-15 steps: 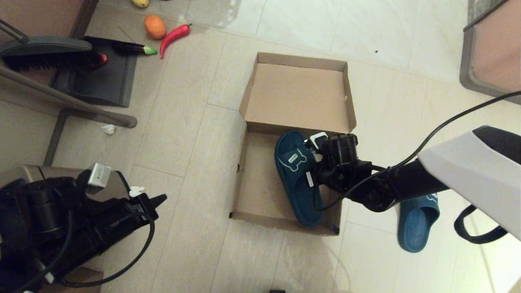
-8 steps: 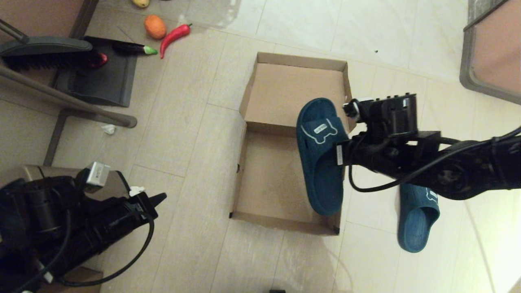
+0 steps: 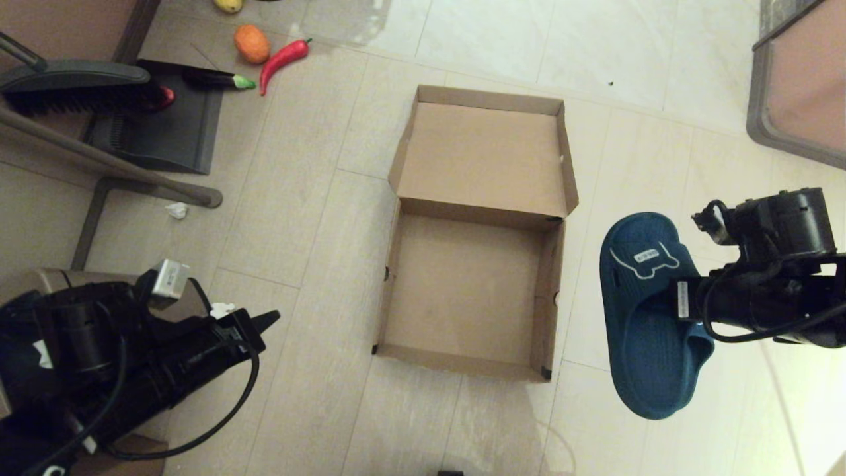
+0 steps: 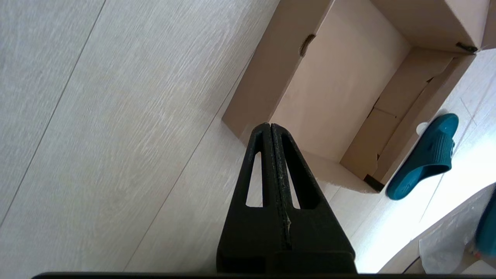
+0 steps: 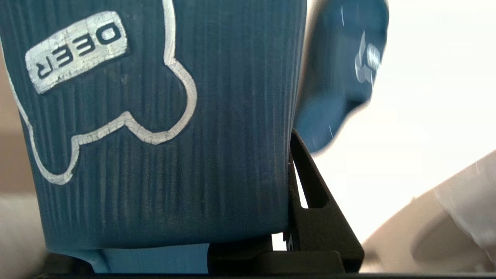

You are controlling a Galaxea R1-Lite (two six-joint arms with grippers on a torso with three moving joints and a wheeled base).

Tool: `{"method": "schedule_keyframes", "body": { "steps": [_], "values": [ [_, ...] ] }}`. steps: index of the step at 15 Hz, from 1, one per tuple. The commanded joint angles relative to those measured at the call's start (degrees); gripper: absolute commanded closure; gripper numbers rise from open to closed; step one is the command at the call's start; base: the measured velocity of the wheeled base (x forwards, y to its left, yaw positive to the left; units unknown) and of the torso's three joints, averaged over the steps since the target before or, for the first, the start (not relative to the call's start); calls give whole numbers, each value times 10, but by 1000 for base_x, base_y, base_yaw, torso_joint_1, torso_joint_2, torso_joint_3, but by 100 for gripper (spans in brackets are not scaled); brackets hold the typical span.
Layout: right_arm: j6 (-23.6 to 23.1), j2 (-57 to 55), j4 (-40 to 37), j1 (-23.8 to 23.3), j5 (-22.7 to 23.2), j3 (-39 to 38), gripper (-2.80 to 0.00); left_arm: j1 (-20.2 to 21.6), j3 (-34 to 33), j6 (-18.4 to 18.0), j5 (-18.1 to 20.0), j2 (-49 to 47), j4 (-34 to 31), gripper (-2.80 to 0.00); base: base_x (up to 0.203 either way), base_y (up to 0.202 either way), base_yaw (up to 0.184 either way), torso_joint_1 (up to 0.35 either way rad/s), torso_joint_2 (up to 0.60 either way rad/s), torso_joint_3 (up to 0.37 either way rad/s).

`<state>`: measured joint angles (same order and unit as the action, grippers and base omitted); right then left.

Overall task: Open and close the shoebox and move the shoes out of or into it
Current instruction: Put the shoes out of the shoe box

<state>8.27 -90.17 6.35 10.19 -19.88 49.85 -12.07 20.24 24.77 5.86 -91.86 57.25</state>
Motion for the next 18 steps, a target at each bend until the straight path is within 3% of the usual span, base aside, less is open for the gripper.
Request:
{"method": "schedule_keyframes", "body": {
  "steps": [1,3,6,12,18],
  "values": [
    [0,-16,2,-11,0,-26,0,0,3,1,0,-1,3,0,0,0,0,0,0,0],
    [0,-64,20,-14,-2,-33,0,1,3,1,-2,3,3,0,0,0,0,0,0,0],
    [-12,-152,113,-31,-4,-40,0,2,5,1,-2,3,3,0,0,0,0,0,0,0],
    [-119,-270,225,-103,-5,-8,0,6,11,23,-1,-5,4,0,0,0,0,0,0,0],
    [-106,-349,260,-111,-18,35,0,6,22,23,0,-12,3,0,0,0,0,0,0,0]
  ]
}}
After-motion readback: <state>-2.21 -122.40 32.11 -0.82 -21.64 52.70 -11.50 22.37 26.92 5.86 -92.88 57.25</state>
